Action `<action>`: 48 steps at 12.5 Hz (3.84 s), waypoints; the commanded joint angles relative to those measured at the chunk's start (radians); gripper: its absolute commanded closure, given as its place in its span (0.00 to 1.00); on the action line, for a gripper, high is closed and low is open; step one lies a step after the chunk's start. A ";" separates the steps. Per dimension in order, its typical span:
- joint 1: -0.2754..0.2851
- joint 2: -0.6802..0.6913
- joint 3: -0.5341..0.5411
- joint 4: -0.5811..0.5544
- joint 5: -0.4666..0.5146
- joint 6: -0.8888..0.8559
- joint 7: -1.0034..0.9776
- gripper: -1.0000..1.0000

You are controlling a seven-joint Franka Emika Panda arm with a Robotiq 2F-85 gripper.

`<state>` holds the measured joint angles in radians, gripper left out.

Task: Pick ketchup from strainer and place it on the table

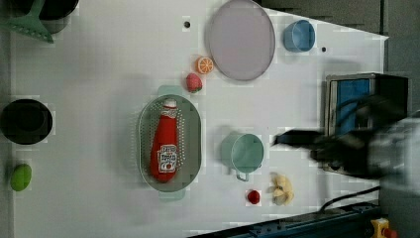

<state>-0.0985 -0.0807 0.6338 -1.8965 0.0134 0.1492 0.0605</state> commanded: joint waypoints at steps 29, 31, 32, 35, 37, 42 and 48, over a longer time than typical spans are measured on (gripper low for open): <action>0.090 0.727 0.062 -0.293 -0.527 0.918 0.256 0.04; 0.091 0.719 0.061 -0.291 -0.529 0.916 0.260 0.29; 0.090 0.718 0.069 -0.291 -0.529 0.921 0.260 0.39; 0.083 0.664 0.084 -0.288 -0.529 0.900 0.260 0.40; 0.070 0.582 0.110 -0.289 -0.507 0.860 0.260 0.40; 0.028 0.361 0.193 -0.246 -0.200 0.650 0.259 0.40; -0.038 0.280 0.133 -0.040 -0.101 0.357 0.156 0.40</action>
<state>-0.0768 0.2021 0.8066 -1.9707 -0.0863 0.5303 0.2571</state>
